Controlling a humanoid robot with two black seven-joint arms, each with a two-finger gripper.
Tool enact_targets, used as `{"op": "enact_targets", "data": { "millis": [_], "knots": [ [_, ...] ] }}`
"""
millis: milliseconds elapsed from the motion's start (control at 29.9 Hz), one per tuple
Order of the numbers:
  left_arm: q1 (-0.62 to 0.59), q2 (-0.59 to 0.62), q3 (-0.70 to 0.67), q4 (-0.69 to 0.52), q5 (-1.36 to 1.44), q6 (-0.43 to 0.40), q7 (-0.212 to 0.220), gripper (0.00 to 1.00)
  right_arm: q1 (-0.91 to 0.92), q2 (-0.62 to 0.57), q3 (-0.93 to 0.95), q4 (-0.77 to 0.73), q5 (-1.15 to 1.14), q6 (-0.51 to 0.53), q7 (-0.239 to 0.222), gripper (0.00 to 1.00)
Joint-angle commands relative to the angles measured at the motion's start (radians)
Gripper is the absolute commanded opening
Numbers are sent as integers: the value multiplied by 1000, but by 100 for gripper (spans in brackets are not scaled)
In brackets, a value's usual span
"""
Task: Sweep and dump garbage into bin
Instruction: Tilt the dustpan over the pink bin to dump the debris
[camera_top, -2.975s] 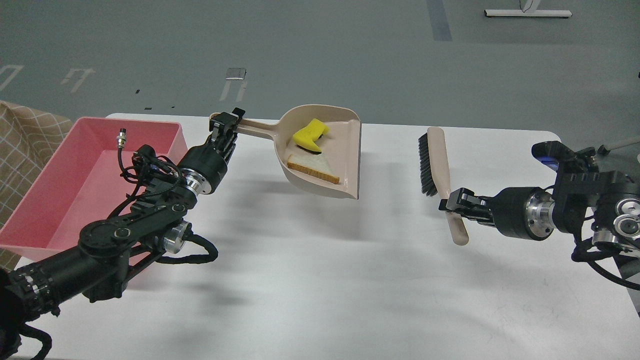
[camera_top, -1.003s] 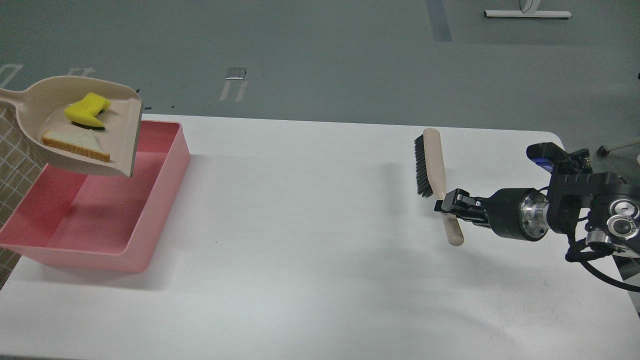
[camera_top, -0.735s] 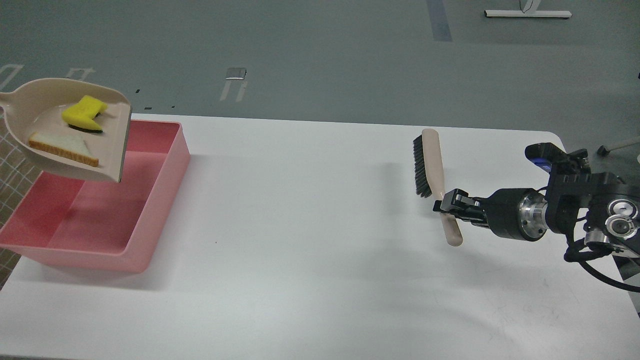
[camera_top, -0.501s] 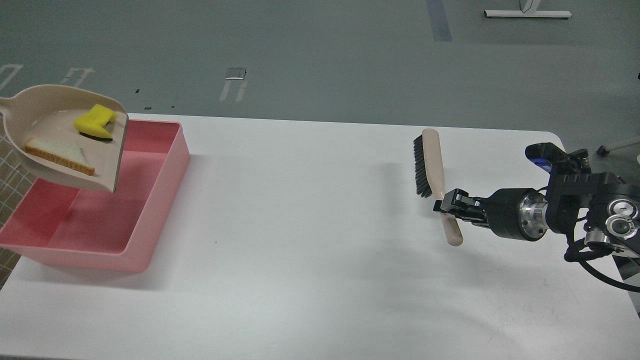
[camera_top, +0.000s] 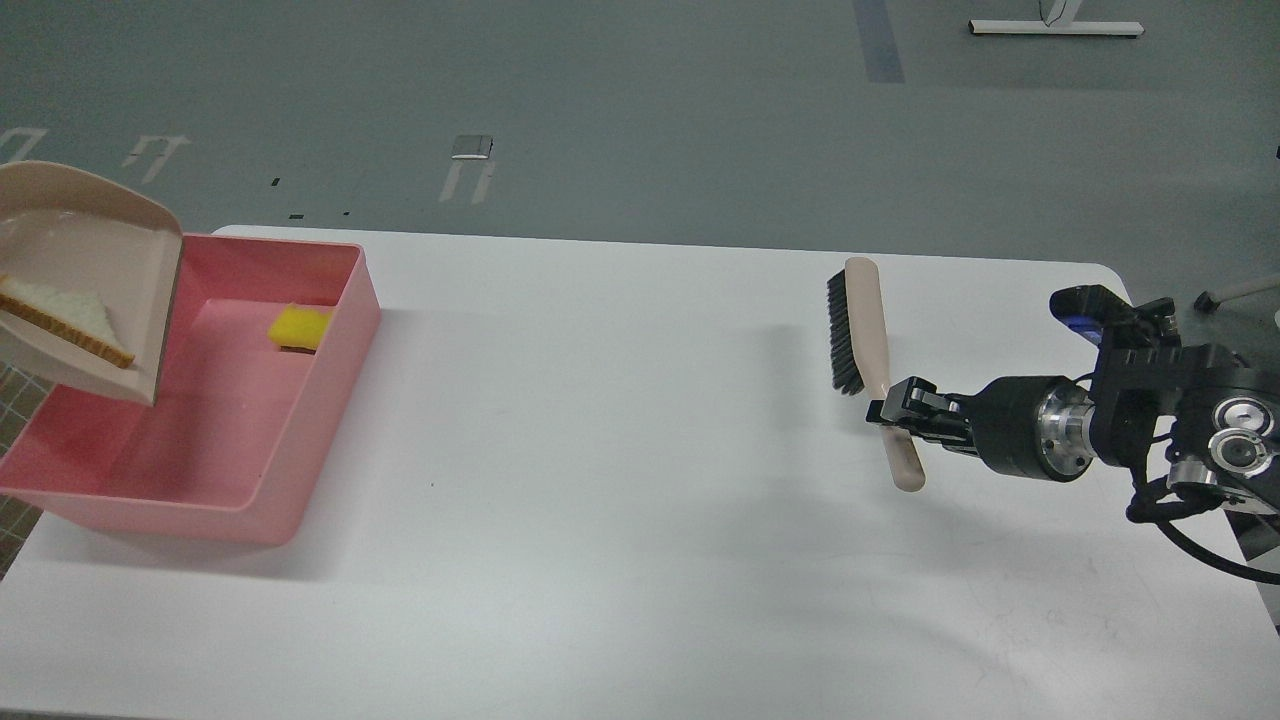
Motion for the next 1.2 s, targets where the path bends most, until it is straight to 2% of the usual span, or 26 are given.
{"op": "enact_targets", "data": {
  "millis": [0, 301, 668, 802, 902, 969, 1036, 1170],
  "knots": [
    [1, 35, -3, -73, 57, 65, 0, 0, 0, 2, 0, 0, 0, 0, 0, 0],
    [-1, 113, -1, -262, 90, 150, 0, 0, 2, 2, 0, 2, 0, 0, 0, 0],
    [-18, 103, -15, -260, 98, 167, 0, 0, 2, 2, 0, 2, 0, 0, 0, 0],
    [-19, 88, -26, -259, -3, 148, 0, 0, 0, 2, 0, 2, 0, 0, 0, 0],
    [-21, 66, -29, -259, -80, 108, 0, 0, 2, 5, 0, 2, 0, 0, 0, 0],
    [-39, 57, -29, -259, -129, 40, 0, 0, 2, 7, 0, 2, 0, 0, 0, 0],
    [-93, 26, -32, -247, -189, -86, 0, 0, 3, 7, 0, 2, 0, 0, 0, 0],
    [-133, -32, -53, -240, -261, -174, 0, 0, 3, 7, 0, 0, 0, 0, 0, 0]
  ]
}}
